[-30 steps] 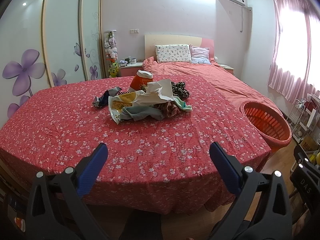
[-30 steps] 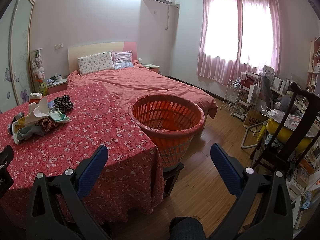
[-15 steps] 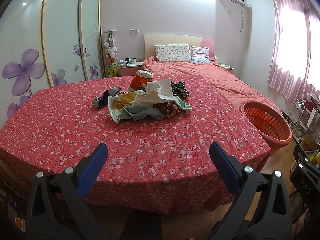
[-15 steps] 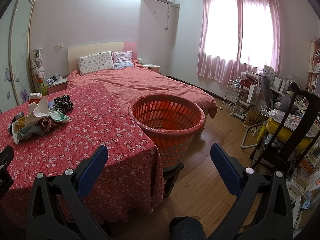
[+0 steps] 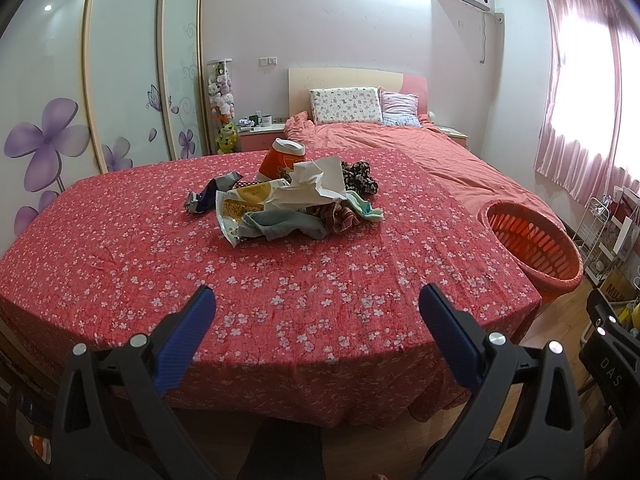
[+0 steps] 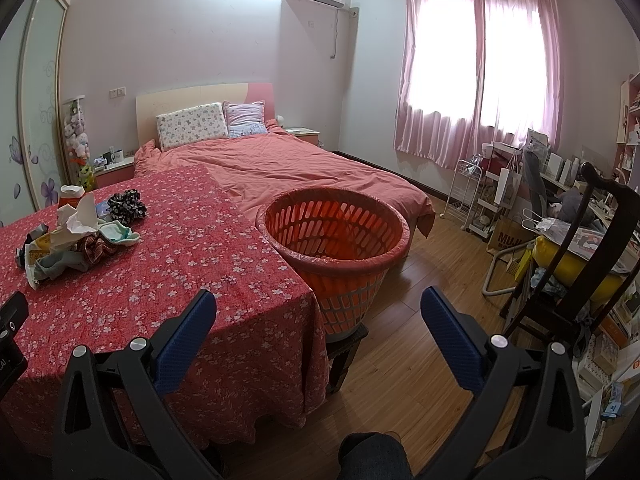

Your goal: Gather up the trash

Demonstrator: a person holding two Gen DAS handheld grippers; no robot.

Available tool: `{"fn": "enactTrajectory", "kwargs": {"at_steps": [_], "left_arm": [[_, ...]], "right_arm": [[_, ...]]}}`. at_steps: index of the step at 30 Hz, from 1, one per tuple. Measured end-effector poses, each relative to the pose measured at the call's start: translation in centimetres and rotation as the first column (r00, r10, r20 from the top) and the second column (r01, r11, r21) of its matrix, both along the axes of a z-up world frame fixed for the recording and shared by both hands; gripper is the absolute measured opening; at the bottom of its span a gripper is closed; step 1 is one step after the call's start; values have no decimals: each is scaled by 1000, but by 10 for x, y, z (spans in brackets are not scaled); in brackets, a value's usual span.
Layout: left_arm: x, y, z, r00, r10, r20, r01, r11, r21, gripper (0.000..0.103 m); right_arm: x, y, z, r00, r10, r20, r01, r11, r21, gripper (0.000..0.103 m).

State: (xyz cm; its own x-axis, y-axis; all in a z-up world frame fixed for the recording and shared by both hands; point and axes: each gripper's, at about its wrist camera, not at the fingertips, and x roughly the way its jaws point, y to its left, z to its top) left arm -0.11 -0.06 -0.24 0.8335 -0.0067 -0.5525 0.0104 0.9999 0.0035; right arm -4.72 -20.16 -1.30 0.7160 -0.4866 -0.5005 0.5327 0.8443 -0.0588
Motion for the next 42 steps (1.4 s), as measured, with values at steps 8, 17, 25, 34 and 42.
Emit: {"fn": "enactTrajectory", "kwargs": {"at_steps": [8,17,25,34,42], "left_arm": [[0,0,0,1000,0,0,0,1000,0,99],[0,0,0,1000,0,-2,0,1000,-1,99],[0,0,0,1000,0,-3,0,1000,-1,99],[0,-2,-5,1000,7,-10,-7,1000,-1,99],[19,18,-19,997,60,-52,-61,998,-14,99]], "right_arm": [[0,-1,0,1000,0,0,0,1000,0,101],[-1,-1,0,1000,-1,0,1,1000,1,101],[-1,-1,-1,1000,-1,0,1,1000,2,101],[0,-2,-2,1000,-4,-6,4,1000,8,101],[13,2,-12,999,8,-43,-8,1000,18,101]]}}
